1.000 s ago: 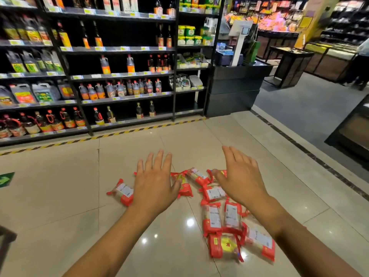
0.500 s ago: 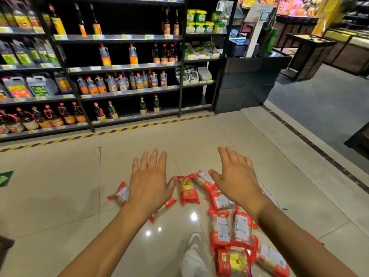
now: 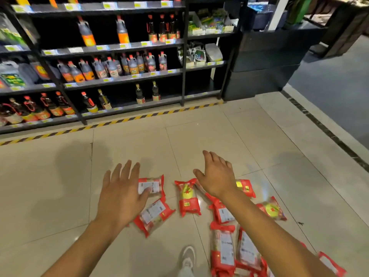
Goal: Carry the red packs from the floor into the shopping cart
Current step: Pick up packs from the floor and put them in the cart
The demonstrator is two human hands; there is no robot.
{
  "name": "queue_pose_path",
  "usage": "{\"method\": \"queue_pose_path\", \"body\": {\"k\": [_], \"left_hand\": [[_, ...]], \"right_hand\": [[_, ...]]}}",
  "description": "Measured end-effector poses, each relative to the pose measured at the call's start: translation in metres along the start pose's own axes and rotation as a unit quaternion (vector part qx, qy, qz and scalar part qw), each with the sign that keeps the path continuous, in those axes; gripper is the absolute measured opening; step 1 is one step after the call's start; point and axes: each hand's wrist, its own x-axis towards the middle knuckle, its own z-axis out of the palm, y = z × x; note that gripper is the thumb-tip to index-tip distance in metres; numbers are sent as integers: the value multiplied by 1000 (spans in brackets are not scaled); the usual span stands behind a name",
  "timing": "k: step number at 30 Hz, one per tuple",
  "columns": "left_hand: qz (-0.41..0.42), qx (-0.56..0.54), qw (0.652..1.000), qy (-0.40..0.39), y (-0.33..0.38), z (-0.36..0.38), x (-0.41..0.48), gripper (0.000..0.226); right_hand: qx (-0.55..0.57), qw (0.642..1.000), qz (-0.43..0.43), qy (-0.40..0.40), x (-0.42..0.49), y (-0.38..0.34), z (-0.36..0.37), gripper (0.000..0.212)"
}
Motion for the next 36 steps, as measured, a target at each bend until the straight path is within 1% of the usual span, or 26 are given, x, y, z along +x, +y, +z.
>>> {"method": "queue_pose_path", "body": {"k": [4,7,9,11,14,15,16,18,19,20,21,22,24,25,27,28,30,31,33,34,36], "left_hand": [[-11,-15,998,-52,10,46,56,73],[-1,-21,993,-113,14,91,87,74],[0,-26,991,-133,15,126,108,75],[-4,-21,984,-175,13,168,132,80],[-15,-32,981,-192,8,242,164,81],[-6,-27,979,-203,7,264,173,81],[-9,-25,977,-212,8,275,179,81],[-19,-9,969,-245,0,360,200,82],[-24,-16,970,-242,3,366,203,83],[-27,-9,967,-252,-2,416,208,83],[-33,4,964,-265,-8,455,213,84],[-36,-2,963,-266,-8,463,213,85],[-34,18,954,-297,-16,553,219,87],[-35,18,952,-305,-19,559,219,88],[-30,35,949,-312,-25,643,228,93],[-33,36,946,-320,-29,648,230,97],[-34,44,941,-334,-36,721,244,105],[-34,41,938,-343,-36,725,250,108],[-49,46,929,-364,-49,780,263,112],[-63,37,924,-376,-53,783,267,114],[-87,20,916,-391,-68,823,276,118]], "right_hand": [[-5,999,21,-46,61,30,36,70],[2,996,38,-79,94,44,75,69],[8,994,52,-98,114,50,107,68],[9,990,69,-125,133,57,146,68],[-3,984,82,-158,159,67,217,70],[-6,983,82,-167,165,69,238,72],[-5,983,85,-164,168,72,249,75],[-5,982,79,-174,196,84,337,81],[-10,982,88,-168,200,89,337,83],[-5,980,89,-181,213,97,392,83],[-8,977,90,-192,225,104,431,83],[0,975,100,-198,230,108,433,82],[6,968,126,-216,251,129,519,81],[7,965,138,-221,256,132,519,81],[3,965,142,-220,276,159,595,80],[4,964,146,-222,280,164,596,80],[11,962,159,-220,299,190,662,83],[22,958,176,-227,304,196,662,86],[82,949,205,-226,323,214,721,95],[130,935,238,-228,329,220,725,101],[200,917,275,-209,345,236,766,115]]}}
